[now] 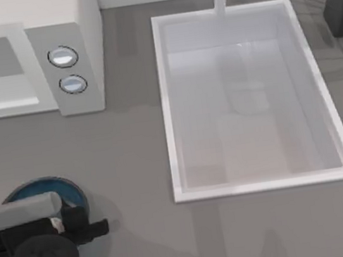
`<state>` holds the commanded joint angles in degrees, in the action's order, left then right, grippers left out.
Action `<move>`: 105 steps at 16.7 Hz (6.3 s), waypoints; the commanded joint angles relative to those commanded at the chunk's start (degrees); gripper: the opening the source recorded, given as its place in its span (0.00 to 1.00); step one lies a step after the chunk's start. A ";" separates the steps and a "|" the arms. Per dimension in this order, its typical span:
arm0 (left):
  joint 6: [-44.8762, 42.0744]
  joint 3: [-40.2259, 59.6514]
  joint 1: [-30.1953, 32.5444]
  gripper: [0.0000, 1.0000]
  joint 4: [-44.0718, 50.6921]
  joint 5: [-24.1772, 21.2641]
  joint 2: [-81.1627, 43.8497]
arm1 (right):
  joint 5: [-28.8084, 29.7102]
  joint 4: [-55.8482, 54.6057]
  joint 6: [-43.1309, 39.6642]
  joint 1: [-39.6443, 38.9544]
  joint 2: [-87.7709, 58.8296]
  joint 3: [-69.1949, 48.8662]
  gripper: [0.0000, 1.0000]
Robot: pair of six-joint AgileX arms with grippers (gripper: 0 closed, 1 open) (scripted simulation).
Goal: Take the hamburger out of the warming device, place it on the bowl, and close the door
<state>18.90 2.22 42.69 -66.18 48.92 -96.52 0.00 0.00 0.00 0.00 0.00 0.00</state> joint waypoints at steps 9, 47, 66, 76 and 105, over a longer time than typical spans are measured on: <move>-5.51 4.05 -8.56 0.00 -19.39 -8.15 -19.20 | 0.00 0.00 0.00 0.00 0.00 0.00 1.00; -9.56 2.22 -21.17 1.00 11.71 -23.65 27.00 | 0.00 0.00 0.00 0.00 0.00 0.00 1.00; -18.90 -2.23 -42.69 1.00 66.18 -48.93 96.52 | 0.00 0.00 0.00 0.00 0.00 0.00 1.00; -18.90 -2.23 -42.69 0.32 66.18 -48.93 96.52 | 0.00 0.00 0.00 0.00 0.00 0.00 1.00; -18.87 -1.61 -51.22 0.00 70.35 -57.49 99.94 | 0.00 0.00 0.00 0.00 0.00 0.00 1.00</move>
<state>0.03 0.61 -8.53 4.16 -8.56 3.42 0.00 0.00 0.00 0.00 0.00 0.00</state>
